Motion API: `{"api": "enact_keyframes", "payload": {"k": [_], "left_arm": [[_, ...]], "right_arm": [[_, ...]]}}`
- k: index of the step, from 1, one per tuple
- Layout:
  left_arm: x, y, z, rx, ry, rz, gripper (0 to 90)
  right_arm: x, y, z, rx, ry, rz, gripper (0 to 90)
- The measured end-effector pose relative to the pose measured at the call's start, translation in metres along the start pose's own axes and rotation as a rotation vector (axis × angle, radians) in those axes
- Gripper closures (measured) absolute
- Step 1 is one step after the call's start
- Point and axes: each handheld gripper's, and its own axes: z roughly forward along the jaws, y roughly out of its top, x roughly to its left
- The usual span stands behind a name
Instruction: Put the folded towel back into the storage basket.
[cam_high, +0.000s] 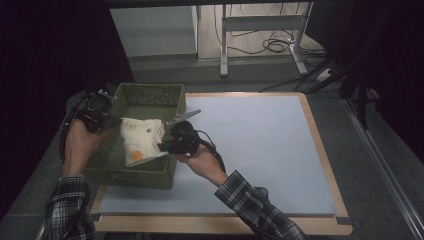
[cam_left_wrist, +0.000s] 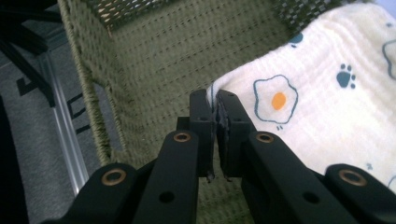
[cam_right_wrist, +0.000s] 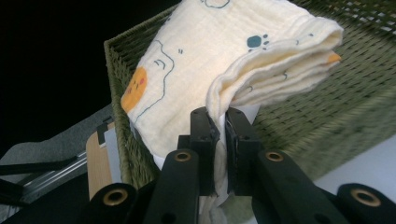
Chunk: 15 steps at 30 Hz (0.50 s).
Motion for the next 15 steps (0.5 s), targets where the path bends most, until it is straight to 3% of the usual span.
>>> {"api": "enact_keyframes", "payload": {"k": [9,15], "left_arm": [[0.005,-0.006,0.024,0.000,0.027,0.014,85.9],[0.000,-0.004,0.039,-0.005,0.025,0.034,85.8]], "right_arm": [[0.012,-0.006,0.035,0.029,-0.022,0.045,82.2],[0.018,-0.010,0.049,0.046,-0.043,0.058,81.6]]}}
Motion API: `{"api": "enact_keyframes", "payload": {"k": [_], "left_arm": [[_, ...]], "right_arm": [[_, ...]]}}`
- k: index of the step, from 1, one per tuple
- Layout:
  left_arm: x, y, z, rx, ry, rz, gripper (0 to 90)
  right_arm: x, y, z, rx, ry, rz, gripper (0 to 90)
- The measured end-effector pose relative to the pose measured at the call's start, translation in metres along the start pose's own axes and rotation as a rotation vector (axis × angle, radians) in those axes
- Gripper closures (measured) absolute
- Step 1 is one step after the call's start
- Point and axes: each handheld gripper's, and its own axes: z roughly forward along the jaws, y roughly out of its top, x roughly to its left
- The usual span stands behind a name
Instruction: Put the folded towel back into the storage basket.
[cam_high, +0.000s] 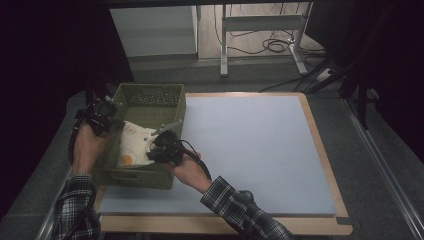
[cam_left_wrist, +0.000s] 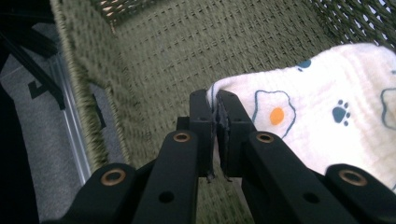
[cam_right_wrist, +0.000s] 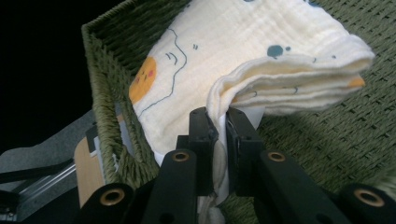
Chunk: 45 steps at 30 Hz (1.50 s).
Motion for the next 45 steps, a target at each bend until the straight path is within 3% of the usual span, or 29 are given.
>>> {"api": "enact_keyframes", "payload": {"k": [5,8,10,13,20,28,36,45], "left_arm": [[-0.005,0.003,0.010,0.003,0.002,0.017,85.8],[-0.006,0.003,0.016,0.002,-0.003,0.006,85.4],[-0.007,0.002,0.021,-0.006,-0.003,-0.007,77.9],[-0.008,0.001,0.025,-0.016,-0.004,-0.015,67.4],[-0.009,0.000,0.028,-0.031,-0.021,-0.040,57.6],[-0.015,0.001,0.030,-0.063,-0.038,-0.066,42.8],[-0.021,0.004,0.032,-0.082,-0.088,-0.078,31.4],[-0.029,0.010,0.031,-0.096,-0.155,-0.079,24.7]], "right_arm": [[-0.001,-0.001,0.002,0.005,-0.014,0.012,81.1],[-0.002,-0.001,0.002,0.006,-0.014,0.011,77.9],[-0.002,-0.001,0.001,0.004,-0.018,0.000,69.8],[-0.006,0.001,-0.004,-0.009,-0.023,-0.005,66.9],[-0.011,0.006,-0.015,-0.034,-0.038,-0.036,62.1],[-0.013,0.004,-0.022,-0.039,-0.061,-0.108,52.8],[-0.016,0.004,-0.035,-0.053,-0.082,-0.156,43.4],[-0.026,-0.001,-0.054,-0.065,-0.100,-0.172,34.7]]}}
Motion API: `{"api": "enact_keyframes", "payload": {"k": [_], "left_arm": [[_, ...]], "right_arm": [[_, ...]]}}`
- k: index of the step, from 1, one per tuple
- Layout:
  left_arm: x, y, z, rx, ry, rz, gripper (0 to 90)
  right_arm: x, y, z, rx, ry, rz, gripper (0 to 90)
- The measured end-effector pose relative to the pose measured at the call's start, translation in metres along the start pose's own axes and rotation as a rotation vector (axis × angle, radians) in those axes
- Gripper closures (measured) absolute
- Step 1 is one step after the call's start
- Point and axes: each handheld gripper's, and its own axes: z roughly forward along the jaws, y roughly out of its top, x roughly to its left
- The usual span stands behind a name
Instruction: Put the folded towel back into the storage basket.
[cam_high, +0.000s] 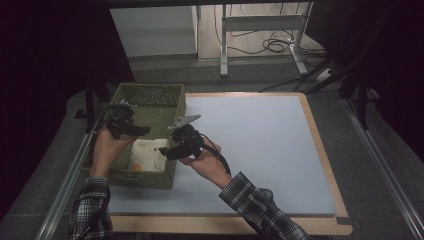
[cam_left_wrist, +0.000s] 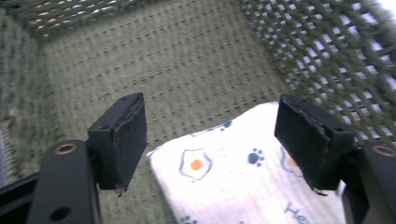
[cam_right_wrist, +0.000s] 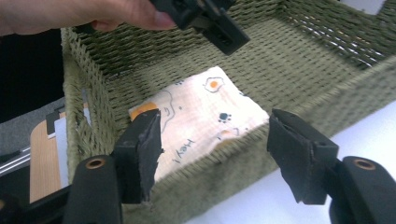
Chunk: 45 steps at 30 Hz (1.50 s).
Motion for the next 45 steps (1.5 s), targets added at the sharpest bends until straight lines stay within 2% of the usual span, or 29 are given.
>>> {"api": "enact_keyframes", "payload": {"k": [4,13,23,30,34,45], "left_arm": [[-0.008,0.005,0.001,0.011,-0.015,0.015,21.6],[-0.027,0.020,0.002,0.010,-0.069,0.032,18.5],[-0.051,0.037,0.001,-0.022,-0.132,0.030,13.6],[-0.078,0.048,0.006,-0.029,-0.154,0.063,8.8],[-0.094,0.054,0.011,-0.034,-0.169,0.081,5.3],[-0.146,0.062,0.021,-0.073,-0.215,0.131,1.9]], "right_arm": [[-0.006,-0.004,-0.006,-0.002,-0.004,0.014,32.8],[-0.032,-0.028,-0.027,-0.001,-0.024,0.040,26.1],[-0.051,-0.053,-0.045,0.027,-0.048,0.055,20.4],[-0.063,-0.072,-0.060,0.037,-0.065,0.068,18.1],[-0.067,-0.082,-0.068,0.056,-0.065,0.052,15.3],[-0.081,-0.115,-0.096,0.078,-0.087,0.058,11.4]]}}
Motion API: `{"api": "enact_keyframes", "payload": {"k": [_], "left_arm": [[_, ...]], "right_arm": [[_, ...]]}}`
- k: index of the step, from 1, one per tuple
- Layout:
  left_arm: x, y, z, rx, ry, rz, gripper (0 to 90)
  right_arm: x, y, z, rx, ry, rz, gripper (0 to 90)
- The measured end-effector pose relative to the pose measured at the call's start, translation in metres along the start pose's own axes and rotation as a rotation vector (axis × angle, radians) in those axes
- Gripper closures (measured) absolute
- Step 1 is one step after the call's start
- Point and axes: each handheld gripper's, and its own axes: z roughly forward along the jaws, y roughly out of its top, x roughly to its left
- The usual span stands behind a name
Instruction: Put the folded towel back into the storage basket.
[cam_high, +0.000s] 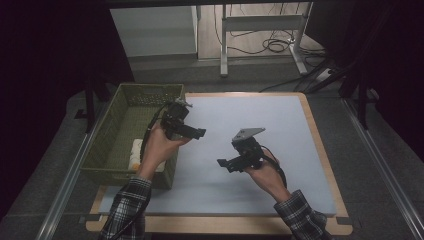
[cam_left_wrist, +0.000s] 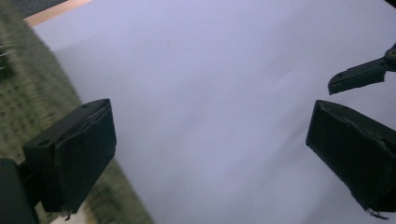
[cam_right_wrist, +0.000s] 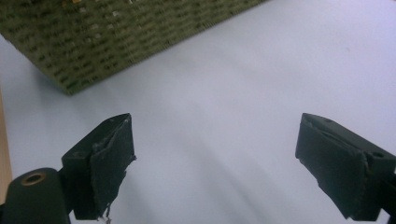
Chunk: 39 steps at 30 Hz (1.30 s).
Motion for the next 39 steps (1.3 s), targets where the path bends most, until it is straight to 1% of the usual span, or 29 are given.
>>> {"api": "enact_keyframes", "payload": {"k": [1,3,4,9,10,12,14,15,17,19,21,25,31,32,33,34,35,39], "left_arm": [[-0.004,0.001,0.002,0.003,-0.004,0.011,1.9],[-0.014,0.001,0.008,-0.007,-0.009,0.017,1.3],[-0.018,0.001,0.011,-0.012,-0.019,0.026,1.2],[-0.039,-0.002,0.027,-0.029,-0.044,0.040,1.1],[-0.044,-0.003,0.031,-0.032,-0.044,0.048,1.0],[-0.054,-0.008,0.038,-0.036,-0.069,0.072,1.0],[-0.061,-0.014,0.044,-0.041,-0.081,0.078,0.7],[-0.064,-0.017,0.047,-0.042,-0.082,0.088,0.7],[-0.068,-0.025,0.053,-0.047,-0.094,0.088,0.7],[-0.072,-0.034,0.060,-0.050,-0.102,0.082,0.7],[-0.074,-0.043,0.067,-0.041,-0.097,0.092,0.7],[-0.078,-0.062,0.081,-0.034,-0.094,0.089,0.7],[-0.079,-0.089,0.099,-0.014,-0.041,0.092,0.7],[-0.078,-0.092,0.102,-0.008,-0.031,0.100,0.7],[-0.077,-0.095,0.105,-0.006,-0.023,0.100,0.7],[-0.077,-0.098,0.108,0.004,-0.015,0.102,0.7],[-0.076,-0.101,0.109,-0.019,-0.017,0.112,0.0],[-0.076,-0.102,0.109,-0.025,-0.016,0.112,0.0]], "right_arm": [[-0.002,-0.004,-0.003,0.002,-0.003,0.002,11.0],[-0.006,-0.011,-0.008,0.005,-0.012,0.009,10.2],[-0.008,-0.015,-0.011,0.004,-0.017,0.008,9.8],[-0.014,-0.032,-0.024,0.013,-0.043,0.004,7.9],[-0.015,-0.036,-0.026,0.015,-0.050,0.003,7.7],[-0.017,-0.043,-0.029,0.022,-0.057,0.004,7.0],[-0.018,-0.051,-0.032,0.035,-0.066,0.000,6.4],[-0.019,-0.055,-0.033,0.041,-0.077,-0.005,6.3],[-0.020,-0.063,-0.034,0.049,-0.089,-0.007,6.0],[-0.021,-0.071,-0.035,0.060,-0.094,-0.005,5.9],[-0.023,-0.078,-0.034,0.068,-0.107,-0.005,5.7],[-0.024,-0.090,-0.031,0.090,-0.118,0.003,5.6],[-0.024,-0.103,-0.024,0.094,-0.130,0.017,5.2],[-0.024,-0.105,-0.023,0.092,-0.134,0.011,4.7],[-0.023,-0.106,-0.022,0.081,-0.138,0.006,4.6],[-0.023,-0.107,-0.022,0.081,-0.142,0.002,4.6],[-0.023,-0.107,-0.022,0.085,-0.144,-0.004,4.6],[-0.022,-0.107,-0.022,0.086,-0.147,-0.008,4.5]]}}
